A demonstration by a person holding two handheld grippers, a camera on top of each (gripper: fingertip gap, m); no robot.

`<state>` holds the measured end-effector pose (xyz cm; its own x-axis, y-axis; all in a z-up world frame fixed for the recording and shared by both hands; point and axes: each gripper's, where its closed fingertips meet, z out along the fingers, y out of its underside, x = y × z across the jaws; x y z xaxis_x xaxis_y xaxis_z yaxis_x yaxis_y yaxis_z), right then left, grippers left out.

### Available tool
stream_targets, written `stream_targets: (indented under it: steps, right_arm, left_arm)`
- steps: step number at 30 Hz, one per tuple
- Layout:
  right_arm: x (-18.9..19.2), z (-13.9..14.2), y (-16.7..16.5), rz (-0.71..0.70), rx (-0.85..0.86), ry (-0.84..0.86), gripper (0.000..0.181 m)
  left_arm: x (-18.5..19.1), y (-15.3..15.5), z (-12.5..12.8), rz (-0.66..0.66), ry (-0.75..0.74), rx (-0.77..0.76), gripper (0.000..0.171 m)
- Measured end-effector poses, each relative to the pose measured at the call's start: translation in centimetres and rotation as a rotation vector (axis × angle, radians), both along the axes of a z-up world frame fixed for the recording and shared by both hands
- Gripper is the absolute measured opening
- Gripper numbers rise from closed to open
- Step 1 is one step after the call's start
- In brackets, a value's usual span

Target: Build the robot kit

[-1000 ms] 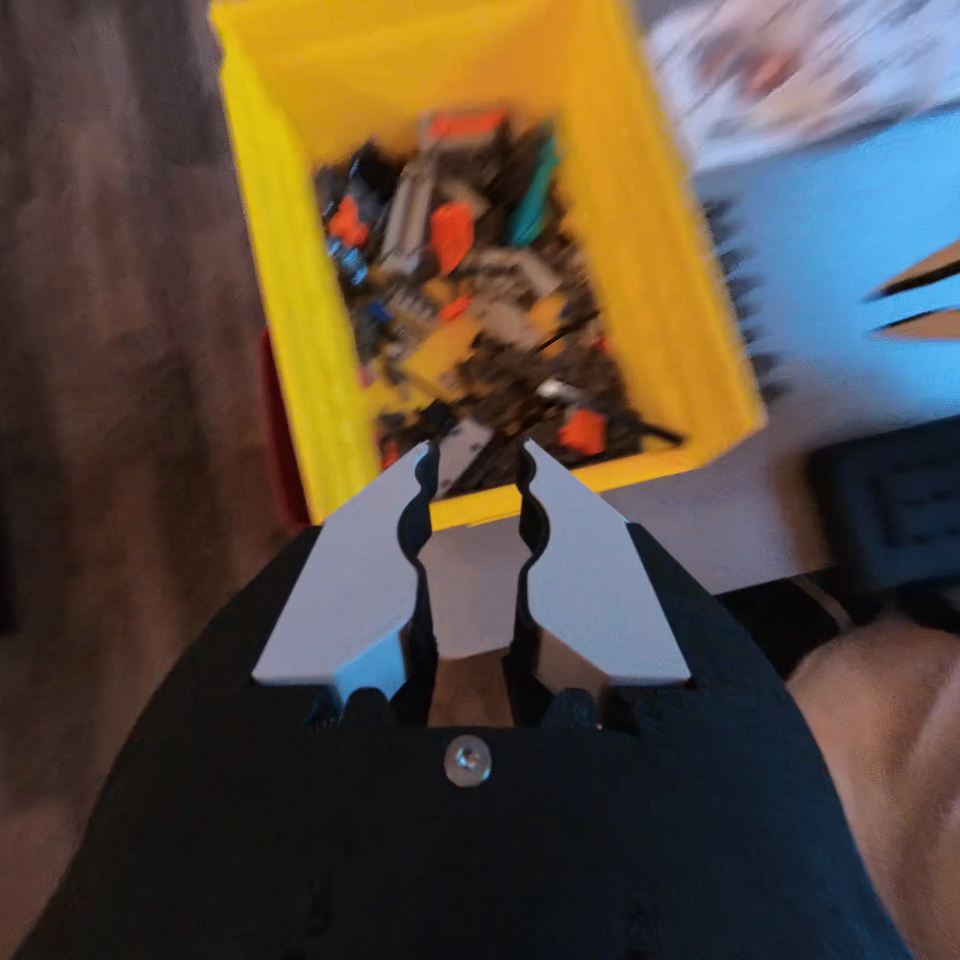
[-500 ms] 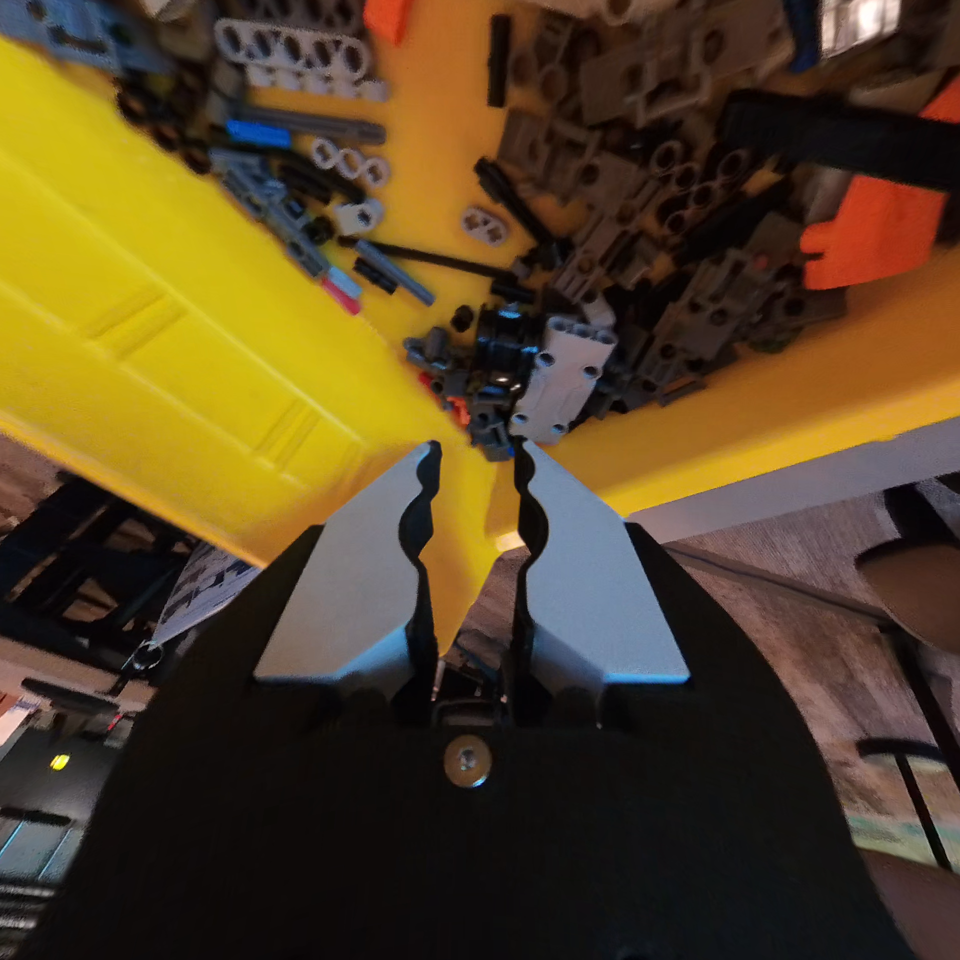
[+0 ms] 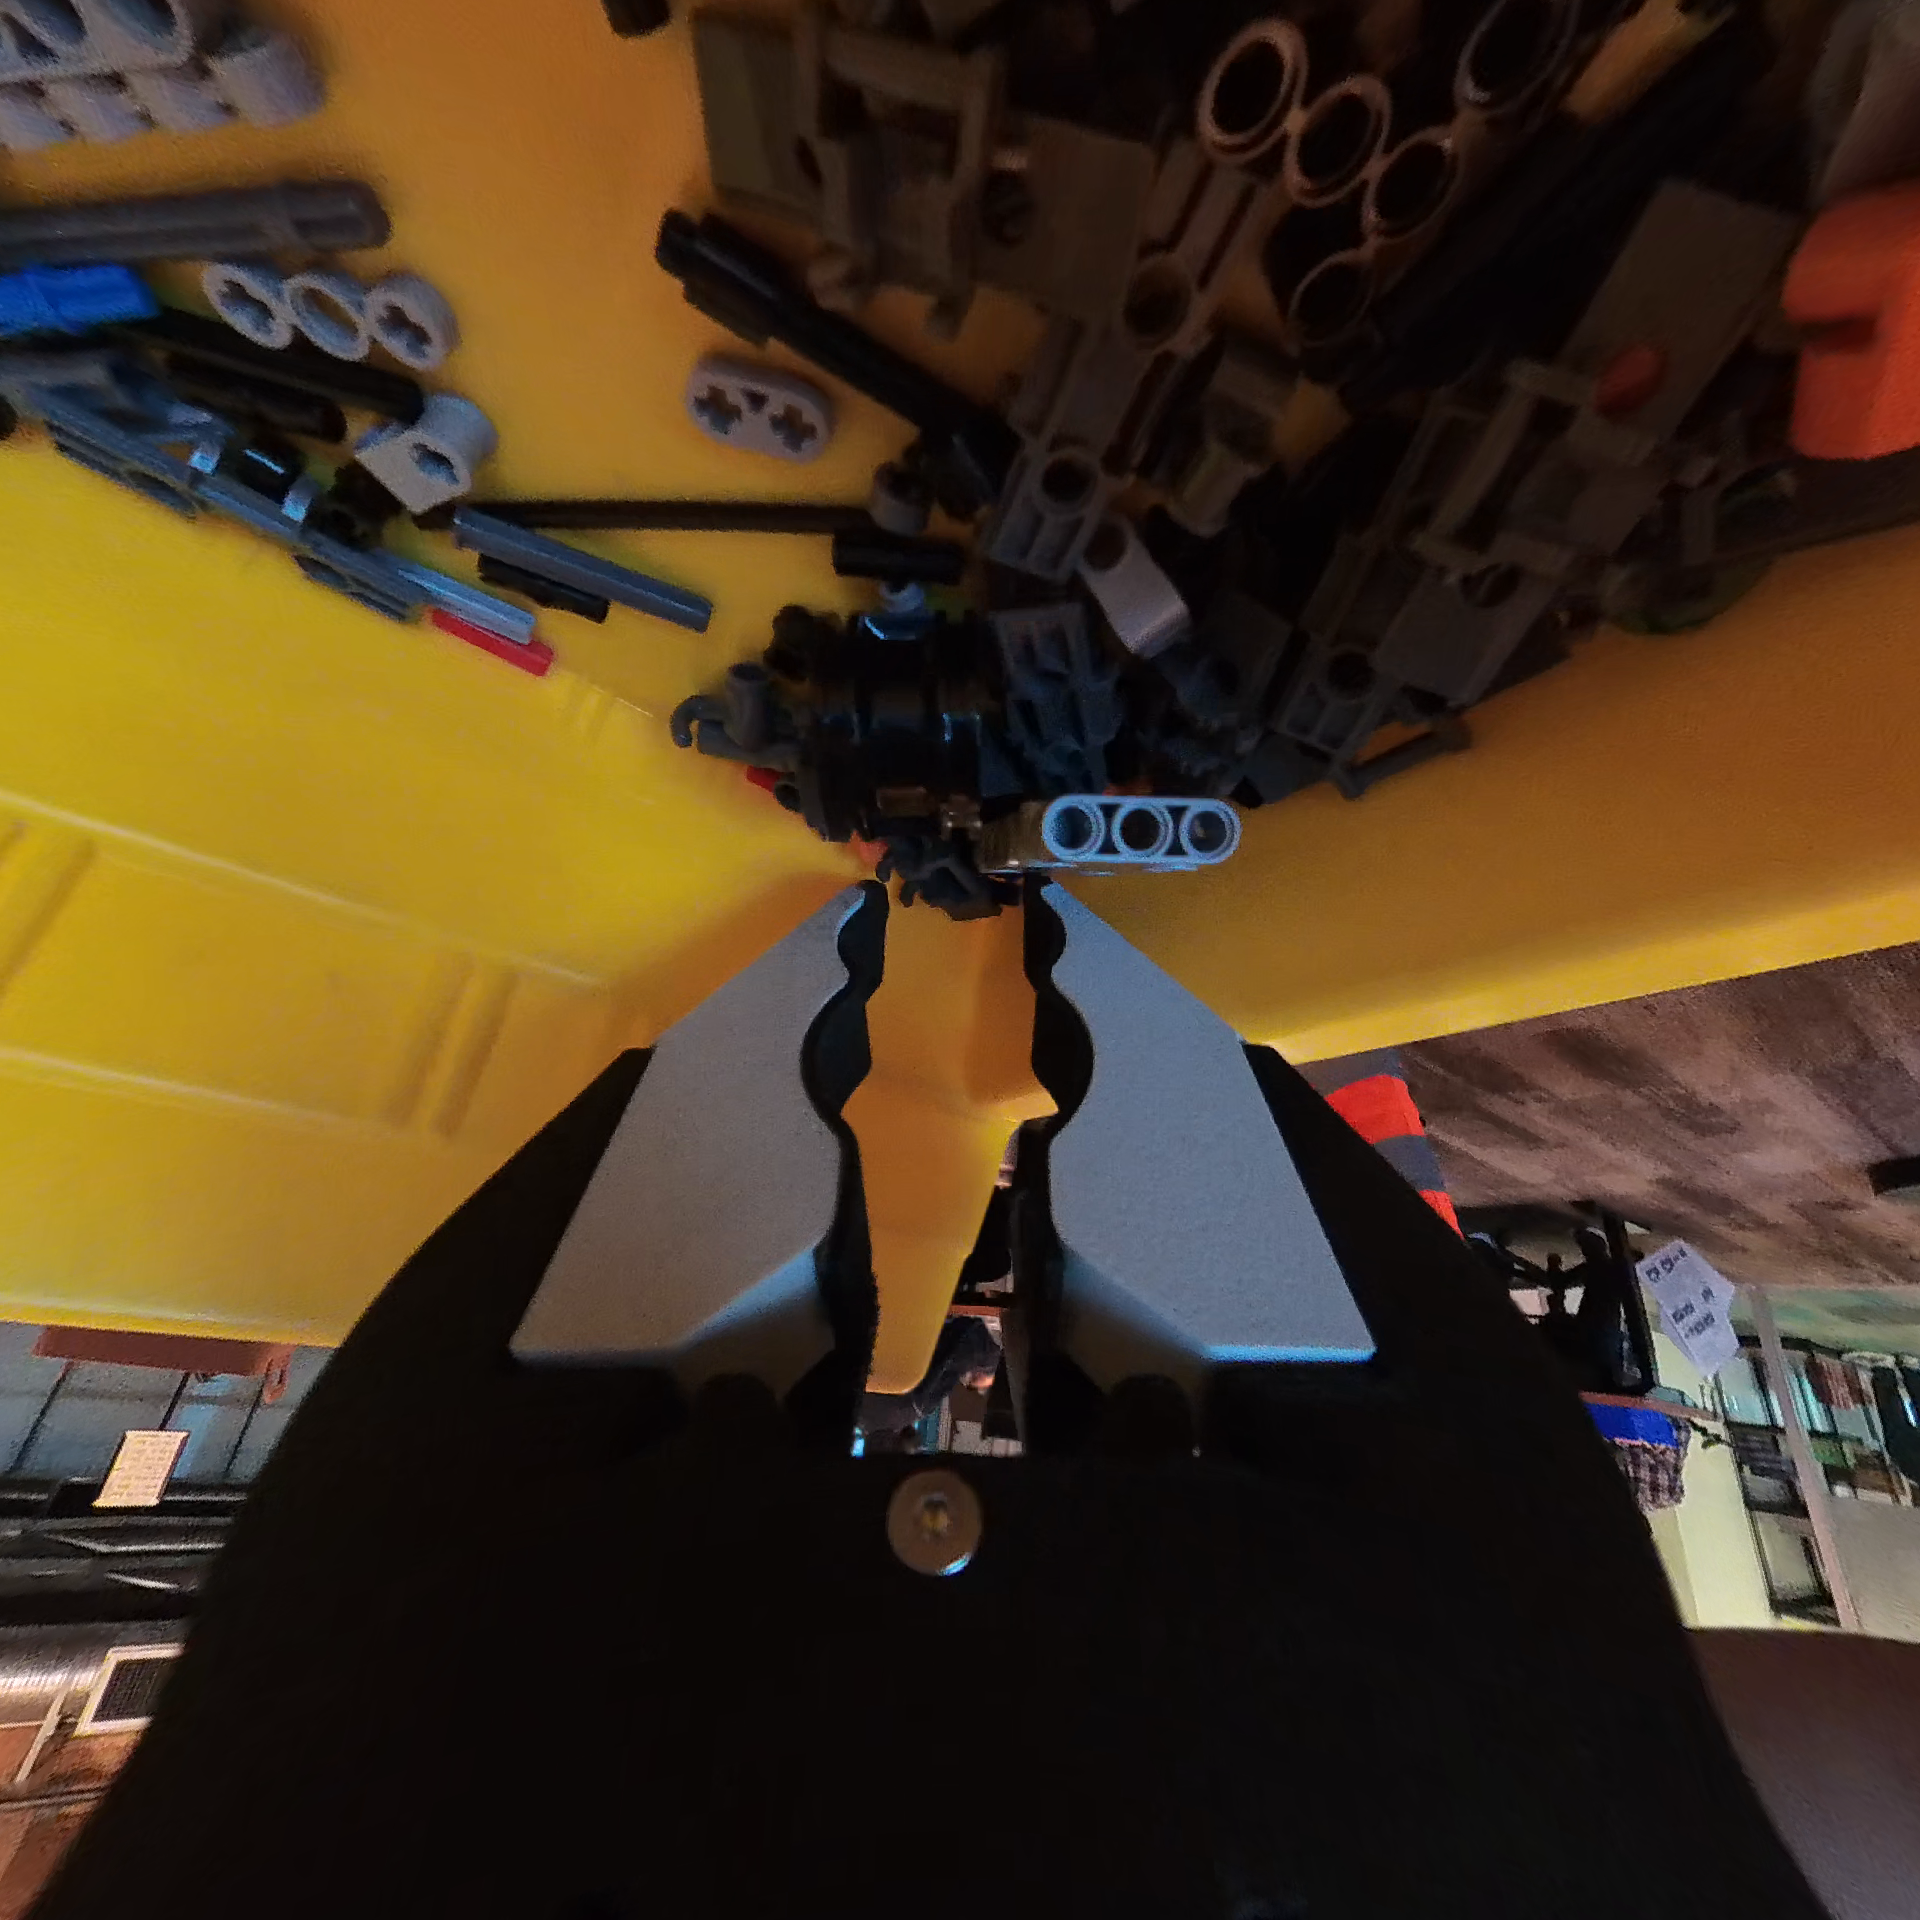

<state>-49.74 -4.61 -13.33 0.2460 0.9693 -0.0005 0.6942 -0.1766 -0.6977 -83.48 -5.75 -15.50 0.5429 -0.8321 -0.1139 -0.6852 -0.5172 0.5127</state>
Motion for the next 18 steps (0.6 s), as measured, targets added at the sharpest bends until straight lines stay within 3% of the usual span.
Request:
stream_targets:
  steps: [6,14,16,18]
  right_arm:
    - [0.0,0.0,-0.1,0.005,0.001,-0.002,0.018]
    - [0.1,-0.1,-0.1,0.009,0.01,-0.013,0.018]
    - [0.1,0.0,0.1,0.007,0.021,-0.011,0.018]
    - [-0.1,0.4,0.2,0.009,0.041,0.008,0.018]
  left_arm:
    - [0.3,0.3,0.1,0.02,-0.068,0.02,0.01]
    - [0.5,1.4,2.6,0.032,-0.125,0.135,0.01]
    - [1.5,2.2,3.9,0.046,-0.209,0.199,0.01]
    - [4.7,2.7,5.3,0.087,-0.44,0.237,0.01]
